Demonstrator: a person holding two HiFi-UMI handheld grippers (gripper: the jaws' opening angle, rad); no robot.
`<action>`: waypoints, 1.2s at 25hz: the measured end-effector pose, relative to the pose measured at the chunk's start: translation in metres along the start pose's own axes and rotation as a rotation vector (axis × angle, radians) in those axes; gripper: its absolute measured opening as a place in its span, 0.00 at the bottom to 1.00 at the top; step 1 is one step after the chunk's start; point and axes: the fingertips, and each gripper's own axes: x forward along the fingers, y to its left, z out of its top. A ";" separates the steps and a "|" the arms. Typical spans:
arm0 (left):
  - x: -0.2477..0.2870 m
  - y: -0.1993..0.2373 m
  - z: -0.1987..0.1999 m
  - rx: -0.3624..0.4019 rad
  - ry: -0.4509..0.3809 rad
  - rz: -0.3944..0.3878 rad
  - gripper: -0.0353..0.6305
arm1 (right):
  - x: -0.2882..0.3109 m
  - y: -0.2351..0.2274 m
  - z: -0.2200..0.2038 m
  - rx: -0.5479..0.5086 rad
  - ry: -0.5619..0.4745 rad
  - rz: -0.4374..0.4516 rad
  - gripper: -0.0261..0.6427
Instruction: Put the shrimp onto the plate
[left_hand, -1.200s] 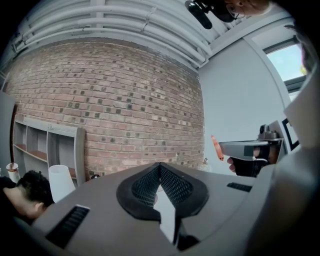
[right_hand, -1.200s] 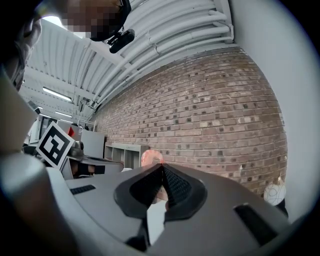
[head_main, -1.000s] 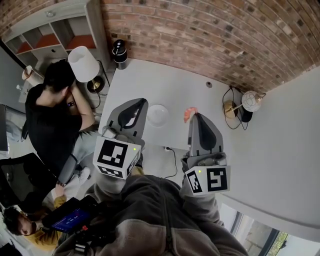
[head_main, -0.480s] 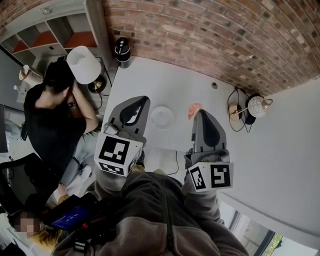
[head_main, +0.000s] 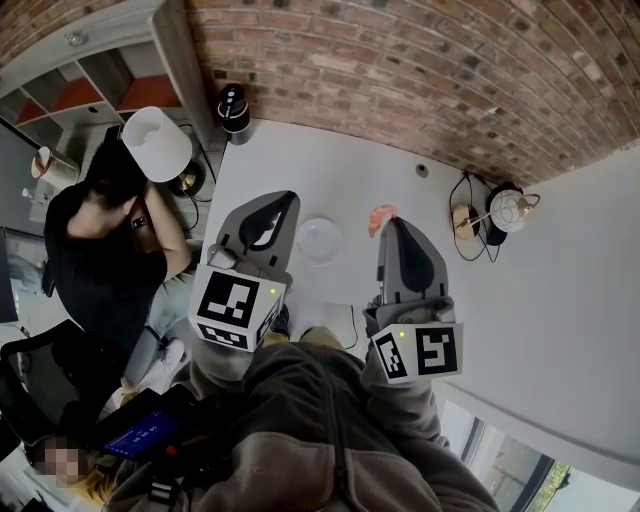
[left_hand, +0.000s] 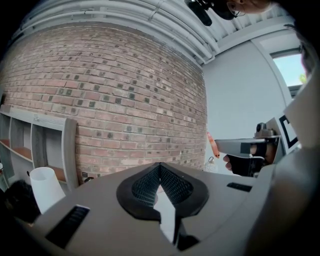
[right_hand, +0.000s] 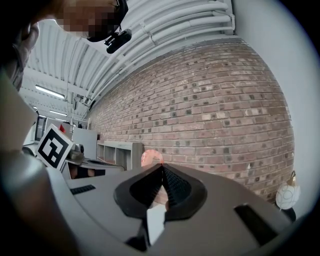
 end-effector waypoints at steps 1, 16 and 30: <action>0.001 0.000 -0.001 0.001 0.002 -0.001 0.06 | 0.000 -0.001 -0.001 0.003 0.001 -0.003 0.04; 0.010 0.008 0.004 0.033 0.008 0.068 0.06 | 0.009 -0.019 0.001 0.023 -0.022 0.016 0.04; 0.017 0.010 -0.032 -0.015 0.093 0.093 0.06 | 0.019 -0.021 -0.036 0.039 0.075 0.045 0.04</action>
